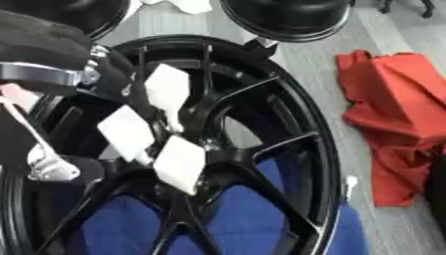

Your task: Pull the pin out of the wheel hub.

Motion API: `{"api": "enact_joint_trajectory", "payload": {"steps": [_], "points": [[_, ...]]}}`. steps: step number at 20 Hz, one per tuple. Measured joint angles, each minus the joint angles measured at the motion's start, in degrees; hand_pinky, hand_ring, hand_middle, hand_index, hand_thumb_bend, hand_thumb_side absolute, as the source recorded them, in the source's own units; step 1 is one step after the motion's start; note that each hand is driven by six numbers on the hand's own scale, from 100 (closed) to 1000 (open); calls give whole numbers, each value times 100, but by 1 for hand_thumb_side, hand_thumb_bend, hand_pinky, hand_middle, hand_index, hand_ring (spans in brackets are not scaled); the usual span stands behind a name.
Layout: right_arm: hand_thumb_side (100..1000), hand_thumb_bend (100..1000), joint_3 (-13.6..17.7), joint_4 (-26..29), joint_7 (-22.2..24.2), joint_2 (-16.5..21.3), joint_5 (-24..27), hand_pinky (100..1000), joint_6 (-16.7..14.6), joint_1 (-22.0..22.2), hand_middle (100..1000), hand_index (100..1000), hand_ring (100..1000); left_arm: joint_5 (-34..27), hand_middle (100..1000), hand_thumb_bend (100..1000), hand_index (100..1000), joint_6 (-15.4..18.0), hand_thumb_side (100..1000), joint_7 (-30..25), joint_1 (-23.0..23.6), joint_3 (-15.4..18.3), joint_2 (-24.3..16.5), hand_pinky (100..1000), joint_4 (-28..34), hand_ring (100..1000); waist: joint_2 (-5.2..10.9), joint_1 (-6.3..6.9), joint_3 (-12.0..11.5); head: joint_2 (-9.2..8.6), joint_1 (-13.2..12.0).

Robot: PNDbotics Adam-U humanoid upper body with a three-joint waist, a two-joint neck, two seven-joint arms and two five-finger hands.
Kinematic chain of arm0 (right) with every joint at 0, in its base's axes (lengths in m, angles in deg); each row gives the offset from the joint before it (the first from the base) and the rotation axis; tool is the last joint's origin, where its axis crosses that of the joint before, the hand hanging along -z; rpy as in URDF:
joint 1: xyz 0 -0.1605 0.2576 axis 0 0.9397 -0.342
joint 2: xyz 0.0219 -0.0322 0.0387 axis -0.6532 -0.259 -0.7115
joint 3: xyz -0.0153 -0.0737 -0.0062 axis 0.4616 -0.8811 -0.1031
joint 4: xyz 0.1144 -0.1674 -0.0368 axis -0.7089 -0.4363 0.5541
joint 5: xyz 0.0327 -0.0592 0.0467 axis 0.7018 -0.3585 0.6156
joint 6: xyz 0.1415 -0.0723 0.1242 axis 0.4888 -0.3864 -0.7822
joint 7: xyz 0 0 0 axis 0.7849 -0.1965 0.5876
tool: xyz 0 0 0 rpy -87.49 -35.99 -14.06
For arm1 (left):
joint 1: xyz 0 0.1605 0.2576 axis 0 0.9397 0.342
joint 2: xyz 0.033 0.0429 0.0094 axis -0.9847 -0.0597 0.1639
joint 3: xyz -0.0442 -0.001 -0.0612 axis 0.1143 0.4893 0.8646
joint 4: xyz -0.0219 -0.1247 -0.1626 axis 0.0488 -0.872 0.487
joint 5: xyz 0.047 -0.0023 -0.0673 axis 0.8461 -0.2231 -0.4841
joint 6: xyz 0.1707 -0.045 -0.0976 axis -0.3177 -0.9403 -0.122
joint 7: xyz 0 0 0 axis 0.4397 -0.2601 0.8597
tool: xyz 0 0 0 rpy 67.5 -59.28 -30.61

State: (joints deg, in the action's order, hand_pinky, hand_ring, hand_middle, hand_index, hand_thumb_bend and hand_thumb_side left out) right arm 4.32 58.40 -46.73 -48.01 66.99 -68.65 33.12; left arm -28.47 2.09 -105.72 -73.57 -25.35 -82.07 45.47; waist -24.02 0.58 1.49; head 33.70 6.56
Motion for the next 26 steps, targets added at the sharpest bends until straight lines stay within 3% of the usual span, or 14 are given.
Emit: {"api": "enact_joint_trajectory", "payload": {"steps": [10,14,17,26], "points": [[408,120,-1,0,7,-22,21,520,1,3,616,684,477,81,784,340,839,34,170,5,-30,0,58,768,-126,750,-20,-2,27,-77,116],[410,119,-2,0,18,-46,37,521,6,4,617,685,478,67,767,298,833,31,228,5,-58,-1,108,765,-157,744,-33,0,38,-113,119],[411,118,-2,0,19,-46,45,521,7,4,617,685,478,1,762,321,835,9,259,4,-67,-72,111,765,-191,745,-36,8,49,-115,119],[414,117,0,0,10,-50,47,522,14,3,618,686,479,48,701,342,807,18,228,4,-96,-294,157,745,-295,695,-72,15,53,-118,115]]}}
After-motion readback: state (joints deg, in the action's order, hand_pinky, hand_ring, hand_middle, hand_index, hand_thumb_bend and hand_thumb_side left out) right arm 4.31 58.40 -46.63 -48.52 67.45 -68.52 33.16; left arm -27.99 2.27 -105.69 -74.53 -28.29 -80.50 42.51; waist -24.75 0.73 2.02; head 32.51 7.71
